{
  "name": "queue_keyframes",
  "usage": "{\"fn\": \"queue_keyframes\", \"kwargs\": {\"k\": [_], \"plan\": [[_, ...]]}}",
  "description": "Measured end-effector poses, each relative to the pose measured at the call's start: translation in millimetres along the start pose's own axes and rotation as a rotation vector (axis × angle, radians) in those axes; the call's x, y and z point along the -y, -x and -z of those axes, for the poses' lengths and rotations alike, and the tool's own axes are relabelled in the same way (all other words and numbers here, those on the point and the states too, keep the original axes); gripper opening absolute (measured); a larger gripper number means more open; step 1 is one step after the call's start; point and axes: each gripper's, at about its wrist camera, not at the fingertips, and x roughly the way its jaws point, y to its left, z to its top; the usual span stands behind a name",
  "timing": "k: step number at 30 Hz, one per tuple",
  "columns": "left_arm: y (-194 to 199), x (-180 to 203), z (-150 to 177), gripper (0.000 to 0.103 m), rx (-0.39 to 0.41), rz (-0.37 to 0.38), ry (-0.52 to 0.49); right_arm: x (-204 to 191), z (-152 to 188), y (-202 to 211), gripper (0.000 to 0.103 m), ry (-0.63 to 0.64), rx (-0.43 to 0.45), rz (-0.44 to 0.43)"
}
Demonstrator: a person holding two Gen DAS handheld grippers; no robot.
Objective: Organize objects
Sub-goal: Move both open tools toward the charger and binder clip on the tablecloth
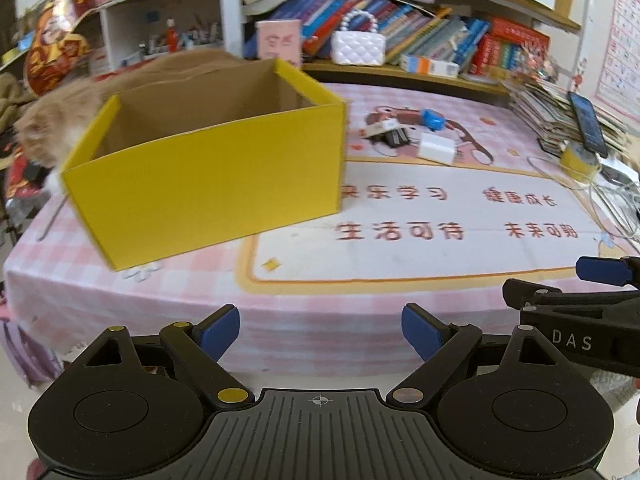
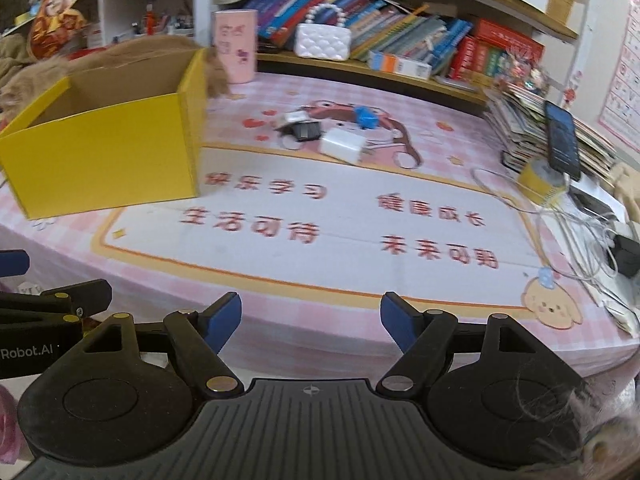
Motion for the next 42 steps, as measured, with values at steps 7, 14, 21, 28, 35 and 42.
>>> {"fn": "queue_keyframes", "kwargs": {"k": [7,14,21,28,35,42], "plan": [[-19.3,36.6,-19.5,0.090,-0.009,0.015,-0.054,39.0,-12.7,-18.5,0.075,-0.048,-0.028,0.023],[-39.7,63.7,-36.3,0.090,-0.026,0.012,-0.059,68.3,-26.6,-38.8,0.075,-0.042,-0.050,0.009],[-61.5,86.8,-55.8,0.090,-0.046,0.004,-0.013,97.5,-43.4,-62.1,0.075,-0.026,-0.059,-0.019],[-77.2,103.9,-82.7,0.090,-0.008,-0.036,0.012,125.0,-70.6,-84.1,0.075,-0.048,-0.018,-0.074],[-93.4,117.7,-114.9,0.090,0.034,-0.077,-0.001,147.7,-101.7,-110.1,0.075,-0.059,0.012,-0.096],[-115.0,120.9,-135.9,0.090,0.022,-0.066,0.043,166.1,-127.7,-131.7,0.075,-0.078,0.042,-0.113]]}}
